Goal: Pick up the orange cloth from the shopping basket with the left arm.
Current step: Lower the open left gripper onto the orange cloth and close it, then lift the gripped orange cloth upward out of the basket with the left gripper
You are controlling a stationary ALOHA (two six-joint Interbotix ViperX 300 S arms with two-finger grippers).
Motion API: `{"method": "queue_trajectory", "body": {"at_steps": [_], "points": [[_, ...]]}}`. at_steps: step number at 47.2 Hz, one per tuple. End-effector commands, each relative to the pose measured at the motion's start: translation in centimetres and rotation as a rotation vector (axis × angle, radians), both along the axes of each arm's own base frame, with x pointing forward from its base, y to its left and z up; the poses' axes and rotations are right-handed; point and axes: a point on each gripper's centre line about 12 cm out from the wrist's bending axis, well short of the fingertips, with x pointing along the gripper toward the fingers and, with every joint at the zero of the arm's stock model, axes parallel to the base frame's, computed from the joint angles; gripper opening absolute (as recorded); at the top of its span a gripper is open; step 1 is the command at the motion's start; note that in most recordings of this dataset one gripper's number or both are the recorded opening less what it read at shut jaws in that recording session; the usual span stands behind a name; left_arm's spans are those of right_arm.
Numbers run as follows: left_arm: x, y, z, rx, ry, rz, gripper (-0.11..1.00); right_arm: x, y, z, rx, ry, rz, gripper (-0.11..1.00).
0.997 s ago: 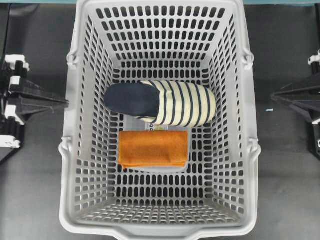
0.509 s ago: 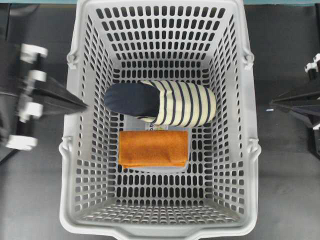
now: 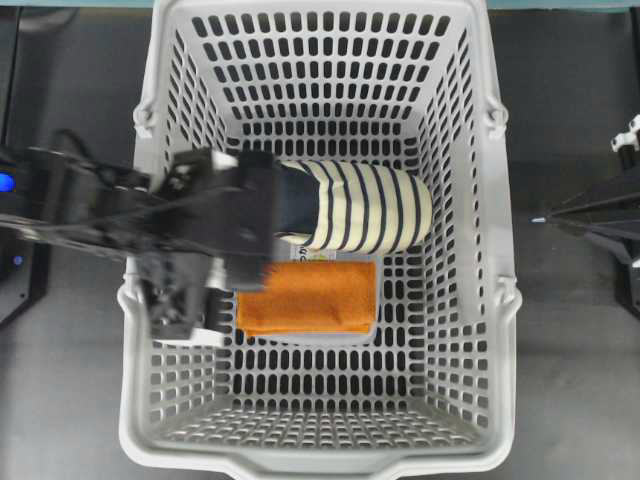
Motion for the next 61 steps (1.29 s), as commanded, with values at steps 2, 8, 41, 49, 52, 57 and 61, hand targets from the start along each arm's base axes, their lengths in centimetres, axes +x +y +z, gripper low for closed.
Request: {"method": "queue_trajectory", "body": {"at_steps": [2, 8, 41, 49, 52, 57, 61], "points": [[1.6, -0.2, 0.4, 0.0, 0.001, 0.002, 0.0, 0.1, 0.4, 0.4, 0.005, -0.01, 0.019, -0.01], [3.0, -0.5, -0.9, 0.007, 0.042, 0.0, 0.01, 0.1, 0.7, 0.3, 0.005, -0.007, 0.035, -0.01], [5.9, -1.0, -10.6, -0.031, 0.221, 0.076, 0.89, 0.0, 1.0, -0.2, 0.005, 0.011, 0.05, -0.01], [5.8, -0.9, -11.6, -0.036, 0.239, 0.091, 0.88, -0.1, 1.0, -0.6, 0.004, 0.022, 0.05, -0.01], [5.6, -0.8, -11.7, -0.032, 0.244, 0.087, 0.88, -0.1, 1.0, -0.6, 0.004, 0.022, 0.05, -0.01], [5.3, -0.7, -11.9, -0.03, 0.253, 0.086, 0.83, -0.1, 1.0, -0.7, 0.003, 0.027, 0.05, -0.01], [5.3, -0.8, -12.0, -0.028, 0.256, 0.084, 0.71, -0.1, 1.0, -0.8, 0.003, 0.028, 0.05, -0.01]]}}
